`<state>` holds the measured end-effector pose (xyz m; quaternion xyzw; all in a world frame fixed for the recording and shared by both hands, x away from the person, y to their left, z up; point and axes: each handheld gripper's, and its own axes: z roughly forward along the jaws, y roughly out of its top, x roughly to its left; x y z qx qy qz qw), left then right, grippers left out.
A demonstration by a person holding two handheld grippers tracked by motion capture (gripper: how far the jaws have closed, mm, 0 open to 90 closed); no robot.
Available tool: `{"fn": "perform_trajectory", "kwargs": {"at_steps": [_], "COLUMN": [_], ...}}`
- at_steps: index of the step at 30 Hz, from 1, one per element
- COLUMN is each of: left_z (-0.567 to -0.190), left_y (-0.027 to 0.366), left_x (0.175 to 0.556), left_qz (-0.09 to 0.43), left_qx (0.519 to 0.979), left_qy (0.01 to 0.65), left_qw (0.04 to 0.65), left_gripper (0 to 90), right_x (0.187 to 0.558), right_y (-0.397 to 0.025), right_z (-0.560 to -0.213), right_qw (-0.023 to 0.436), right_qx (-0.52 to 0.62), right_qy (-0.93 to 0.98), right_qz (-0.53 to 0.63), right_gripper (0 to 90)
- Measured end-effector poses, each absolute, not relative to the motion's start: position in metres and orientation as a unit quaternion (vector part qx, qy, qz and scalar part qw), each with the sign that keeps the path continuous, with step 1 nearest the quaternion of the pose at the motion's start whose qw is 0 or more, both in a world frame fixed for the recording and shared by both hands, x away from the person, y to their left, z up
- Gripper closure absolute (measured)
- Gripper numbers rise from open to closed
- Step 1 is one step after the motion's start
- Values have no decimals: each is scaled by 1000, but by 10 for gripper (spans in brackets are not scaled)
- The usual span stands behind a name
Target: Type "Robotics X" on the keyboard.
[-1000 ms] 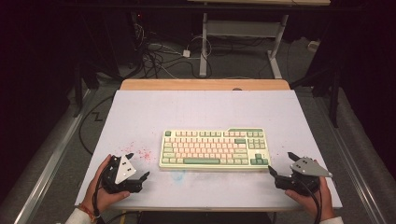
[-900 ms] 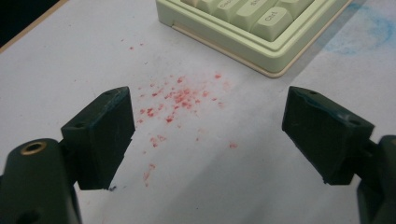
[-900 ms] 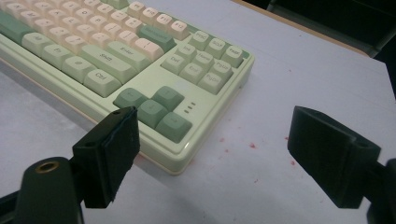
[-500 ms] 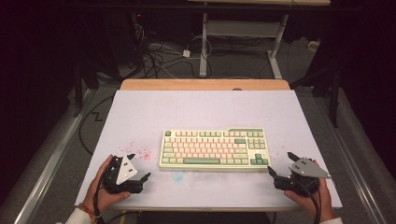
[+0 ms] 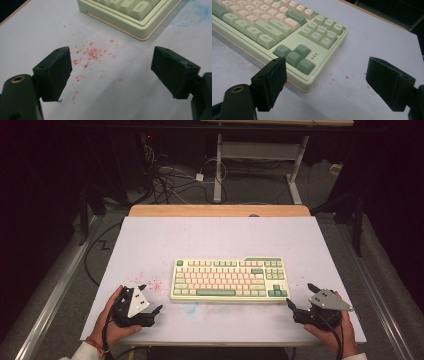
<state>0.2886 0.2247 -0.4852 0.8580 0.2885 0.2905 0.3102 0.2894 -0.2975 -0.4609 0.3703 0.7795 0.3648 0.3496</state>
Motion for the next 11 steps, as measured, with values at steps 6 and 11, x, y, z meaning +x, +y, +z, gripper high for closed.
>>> {"fn": "perform_trajectory", "kwargs": {"at_steps": [6, 11], "left_z": [-486, -486], "left_y": [226, 225], "left_x": [290, 291], "left_qz": [286, 286], "left_qx": [858, 859], "left_qy": [292, 292], "left_qw": [310, 308], "left_gripper": [160, 161], "right_x": [289, 290], "right_y": [-297, -298], "right_z": [-461, -461], "right_qw": [351, 352], "right_qx": [368, 368], "right_qy": [781, 780], "right_qz": [364, 364], "right_gripper": [174, 174]}}
